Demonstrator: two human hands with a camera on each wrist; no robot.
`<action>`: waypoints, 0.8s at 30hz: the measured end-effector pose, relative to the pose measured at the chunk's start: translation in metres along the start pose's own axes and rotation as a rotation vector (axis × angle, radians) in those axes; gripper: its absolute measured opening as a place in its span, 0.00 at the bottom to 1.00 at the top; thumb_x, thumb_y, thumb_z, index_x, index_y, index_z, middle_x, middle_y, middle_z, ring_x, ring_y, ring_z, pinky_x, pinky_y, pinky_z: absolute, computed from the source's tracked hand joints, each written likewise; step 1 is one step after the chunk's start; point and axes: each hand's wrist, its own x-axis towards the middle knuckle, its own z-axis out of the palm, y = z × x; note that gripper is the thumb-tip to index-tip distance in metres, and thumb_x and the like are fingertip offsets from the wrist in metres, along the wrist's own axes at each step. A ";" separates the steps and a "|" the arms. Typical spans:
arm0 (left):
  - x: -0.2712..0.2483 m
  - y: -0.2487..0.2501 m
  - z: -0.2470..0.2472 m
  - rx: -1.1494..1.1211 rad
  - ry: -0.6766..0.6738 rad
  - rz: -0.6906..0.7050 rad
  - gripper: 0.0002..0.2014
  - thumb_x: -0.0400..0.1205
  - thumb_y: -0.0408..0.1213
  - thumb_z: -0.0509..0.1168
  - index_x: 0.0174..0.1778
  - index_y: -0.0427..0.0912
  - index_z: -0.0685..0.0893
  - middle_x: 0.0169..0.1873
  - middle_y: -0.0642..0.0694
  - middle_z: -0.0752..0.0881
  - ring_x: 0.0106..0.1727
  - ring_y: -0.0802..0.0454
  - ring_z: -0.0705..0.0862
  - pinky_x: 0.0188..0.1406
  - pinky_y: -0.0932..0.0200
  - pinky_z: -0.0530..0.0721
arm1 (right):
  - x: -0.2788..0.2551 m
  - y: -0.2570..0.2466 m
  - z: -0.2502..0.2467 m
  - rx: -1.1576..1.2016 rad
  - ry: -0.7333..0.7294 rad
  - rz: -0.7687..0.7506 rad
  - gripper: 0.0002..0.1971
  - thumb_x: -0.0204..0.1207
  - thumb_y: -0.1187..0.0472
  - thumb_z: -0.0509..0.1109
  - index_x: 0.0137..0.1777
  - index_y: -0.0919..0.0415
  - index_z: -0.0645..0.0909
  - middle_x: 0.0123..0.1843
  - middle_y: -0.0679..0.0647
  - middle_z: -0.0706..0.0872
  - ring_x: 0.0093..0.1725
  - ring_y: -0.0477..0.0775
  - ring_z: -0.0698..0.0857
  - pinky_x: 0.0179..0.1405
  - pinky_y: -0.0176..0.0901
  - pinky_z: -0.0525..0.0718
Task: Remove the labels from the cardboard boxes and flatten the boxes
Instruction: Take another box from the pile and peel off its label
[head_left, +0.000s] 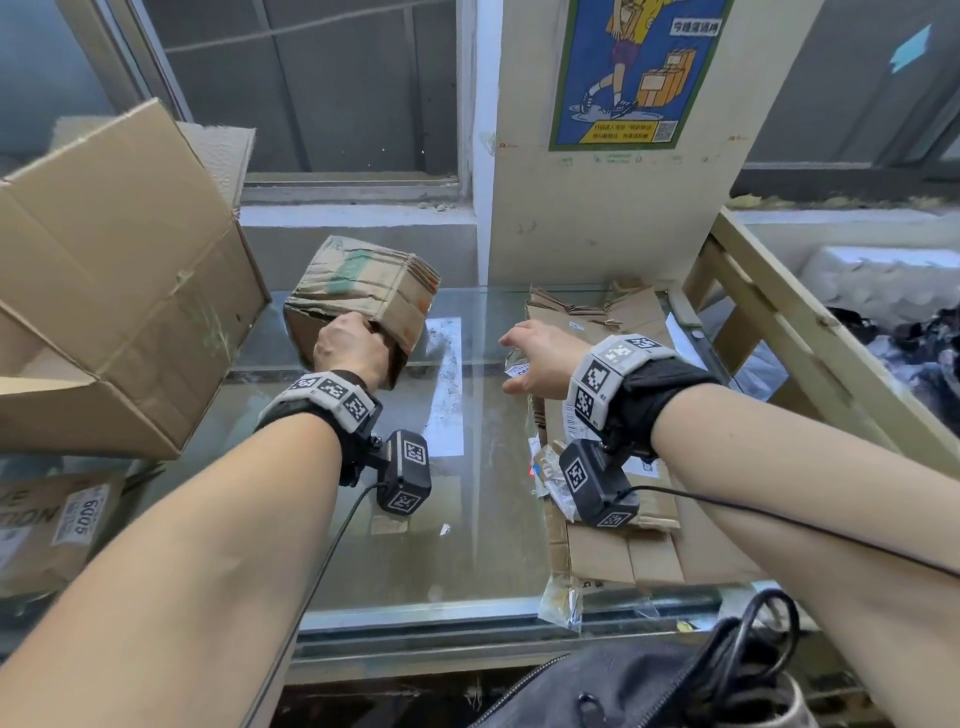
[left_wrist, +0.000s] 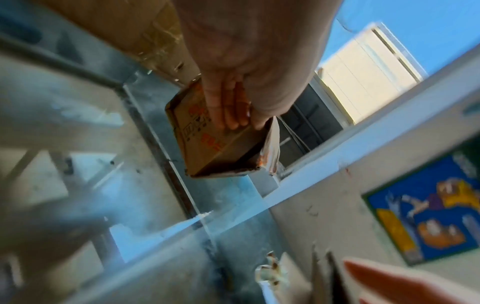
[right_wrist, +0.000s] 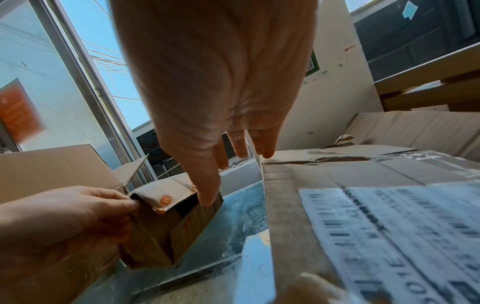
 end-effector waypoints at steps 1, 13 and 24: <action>-0.002 0.001 -0.003 -0.084 0.018 -0.013 0.13 0.83 0.37 0.63 0.57 0.33 0.85 0.59 0.33 0.85 0.64 0.36 0.80 0.62 0.53 0.75 | -0.001 0.001 0.000 0.007 0.005 -0.004 0.32 0.78 0.53 0.70 0.80 0.59 0.63 0.79 0.56 0.66 0.77 0.55 0.68 0.77 0.48 0.66; -0.041 0.068 -0.053 -1.135 0.013 -0.189 0.11 0.85 0.36 0.65 0.35 0.42 0.79 0.19 0.55 0.81 0.27 0.59 0.81 0.53 0.51 0.83 | -0.012 0.008 -0.034 0.258 0.269 -0.158 0.47 0.74 0.44 0.71 0.84 0.53 0.46 0.85 0.58 0.49 0.84 0.58 0.51 0.83 0.52 0.52; -0.106 0.173 -0.068 -1.427 -0.188 -0.162 0.09 0.82 0.30 0.67 0.36 0.40 0.77 0.14 0.52 0.76 0.20 0.58 0.73 0.52 0.50 0.85 | -0.061 0.050 -0.094 0.696 0.719 -0.112 0.41 0.80 0.48 0.65 0.84 0.63 0.46 0.84 0.58 0.56 0.83 0.54 0.57 0.82 0.46 0.56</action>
